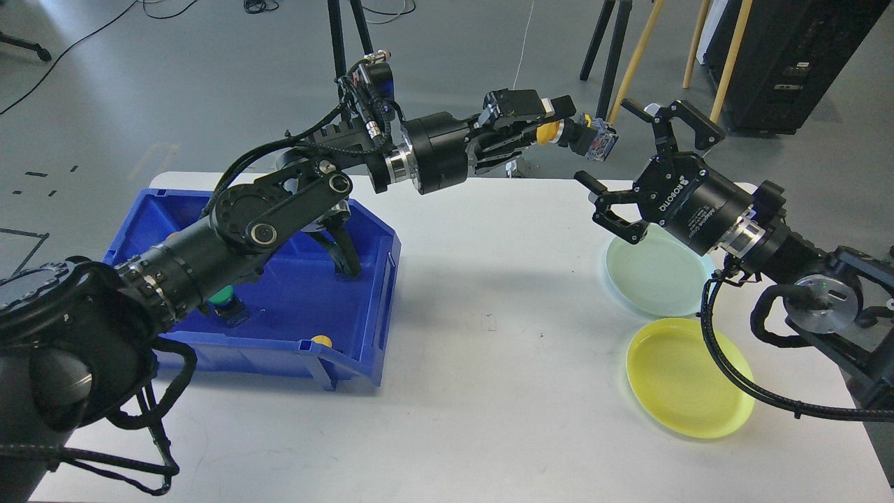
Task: Pass button and place on color plate
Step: 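Pass the yellow button from the left gripper to the right gripper, then lower the yellow button onto the yellow plate and open the right gripper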
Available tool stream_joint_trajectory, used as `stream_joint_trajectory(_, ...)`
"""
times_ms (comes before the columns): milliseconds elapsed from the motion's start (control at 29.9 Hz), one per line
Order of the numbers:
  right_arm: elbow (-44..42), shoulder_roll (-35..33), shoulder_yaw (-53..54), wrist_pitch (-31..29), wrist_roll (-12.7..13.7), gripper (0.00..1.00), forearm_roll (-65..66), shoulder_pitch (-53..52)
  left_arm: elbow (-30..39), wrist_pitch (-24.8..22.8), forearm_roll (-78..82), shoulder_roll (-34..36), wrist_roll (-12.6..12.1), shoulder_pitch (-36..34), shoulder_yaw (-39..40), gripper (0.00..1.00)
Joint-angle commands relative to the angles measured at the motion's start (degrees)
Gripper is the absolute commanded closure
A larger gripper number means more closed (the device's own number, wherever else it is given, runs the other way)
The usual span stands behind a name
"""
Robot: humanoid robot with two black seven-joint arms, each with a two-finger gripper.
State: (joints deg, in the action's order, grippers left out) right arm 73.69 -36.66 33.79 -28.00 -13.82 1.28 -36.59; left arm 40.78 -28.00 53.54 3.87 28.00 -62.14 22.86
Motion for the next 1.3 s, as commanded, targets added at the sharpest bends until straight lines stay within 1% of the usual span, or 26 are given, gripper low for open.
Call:
stream_joint_trajectory(0, 0.05, 0.71, -0.56, 0.0, 0.1, 0.02, 0.57, -0.32, -0.09, 0.0, -0.02, -0.09, 0.0, 0.09, 0.6, 0.94)
stream_joint_trajectory(67, 0.05, 0.98, -0.56, 0.0, 0.1, 0.05, 0.57, -0.49, -0.09, 0.0, -0.02, -0.09, 0.0, 0.0, 0.78, 0.94)
stream_joint_trajectory(167, 0.05, 0.98, -0.56, 0.0, 0.02, 0.17, 0.57, -0.76, -0.09, 0.0, -0.02, -0.09, 0.0, 0.09, 0.87, 0.94)
stream_joint_trajectory(201, 0.05, 0.98, -0.56, 0.0, -0.07, 0.24, 0.57, -0.85, -0.17, 0.0, -0.02, -0.09, 0.0, 0.09, 0.87, 0.94)
stream_joint_trajectory(267, 0.05, 0.98, -0.56, 0.0, -0.25, 0.43, 0.74, -1.11, -0.17, 0.0, -0.02, -0.09, 0.0, 0.09, 0.87, 0.94)
stream_joint_trajectory(334, -0.3, 1.07, -0.56, 0.0, -0.33, 0.67, 1.44, -1.99, -0.17, 0.0, 0.07, -0.09, 0.0, 0.09, 0.87, 0.94)
stream_joint_trajectory(368, -0.82, 1.33, -0.48, 0.0, -0.34, 0.76, 1.71, -2.34, -0.17, 0.0, 0.07, -0.09, 0.0, 0.09, 0.87, 0.94)
stream_joint_trajectory(401, -1.0, 1.59, -0.48, 0.0, -0.42, 0.79, 1.8, -2.52, -0.17, 0.0, 0.07, -0.09, 0.0, 0.09, 0.87, 0.94)
stream_joint_trajectory(468, -1.01, 2.03, -0.56, 0.0, -0.51, 0.94, 1.8, -2.6, -0.09, 0.0, 0.07, -0.09, 0.0, 0.09, 0.87, 0.94)
stream_joint_trajectory(501, -1.01, 2.03, -0.65, 0.0, -0.51, 0.98, 1.88, -2.6, -0.09, 0.0, 0.07, -0.09, 0.0, 0.09, 0.87, 0.94)
stream_joint_trajectory(602, -1.01, 2.21, -0.74, 0.0, -0.51, 0.99, 1.8, -2.26, -0.09, 0.0, 0.07, -0.09, 0.0, 0.18, 0.87, 0.93)
stream_joint_trajectory(668, -0.92, 1.95, -0.74, 0.0, -0.51, 1.0, 1.8, -2.08, -0.09, 0.0, -0.02, -0.09, 0.0, 0.18, 0.96, 0.88)
stream_joint_trajectory(702, -0.92, 1.68, -0.65, 0.0, -0.51, 1.0, 1.8, -2.08, -0.09, 0.0, -0.11, -0.09, 0.0, 0.18, 1.04, 0.77)
stream_joint_trajectory(735, -0.83, 1.59, -0.65, 0.0, -0.51, 1.0, 1.8, -2.08, -0.09, 0.0, -0.46, -0.17, 0.0, 0.18, 1.31, 0.64)
stream_joint_trajectory(769, -0.83, 1.51, -0.48, 0.0, -0.51, 1.0, 1.71, -2.08, -0.09, 0.0, -1.07, -0.35, 0.0, 0.18, 1.66, 0.45)
stream_joint_trajectory(802, -0.83, 1.33, -0.21, 0.0, -0.51, 1.0, 1.71, -1.99, -0.09, 0.0, -2.21, -0.61, 0.0, 0.26, 2.01, 0.33)
stream_joint_trajectory(835, -0.83, 1.33, 0.05, 0.0, -0.51, 1.0, 1.71, -1.9, -0.09, 0.0, -3.26, -0.7, 0.0, 0.26, 2.1, 0.32)
stream_joint_trajectory(869, -0.83, 1.24, 0.31, 0.0, -0.51, 1.0, 1.62, -1.81, -0.09, 0.0, -4.4, -0.7, 0.0, 0.61, 2.1, 0.27)
stream_joint_trajectory(902, -0.83, 1.15, 0.49, 0.0, -0.6, 1.0, 1.53, -1.64, -0.09, 0.0, -5.46, -0.61, 0.0, 0.96, 2.19, 0.2)
stream_joint_trajectory(936, -0.74, 0.89, 0.75, 0.0, -0.69, 1.0, 1.36, -1.55, -0.09, 0.0, -6.43, -0.53, 0.0, 1.31, 2.19, 0.16)
stream_joint_trajectory(1036, -0.74, -0.6, 2.59, 0.0, -1.04, 1.0, 0.74, 0.11, -0.09, 0.0, -8.28, 0.26, 0.0, 1.67, 2.1, 0.11)
stream_joint_trajectory(1103, -0.65, -1.13, 5.14, 0.0, -1.3, 1.0, -0.31, 3.27, -0.09, 0.0, -8.46, 1.84, 0.0, 1.67, 2.1, 0.11)
stream_joint_trajectory(1237, -0.13, -1.75, 13.22, 0.4, -0.95, 1.0, -8.11, 18.19, 1.75, 0.0, -7.93, 12.29, 0.0, 1.5, 1.31, 0.11)
stream_joint_trajectory(1270, 0.48, -1.83, 14.28, 2.84, -0.95, 1.0, -10.4, 22.05, 3.15, 0.0, -7.23, 14.83, 0.0, 1.49, 0.87, 0.1)
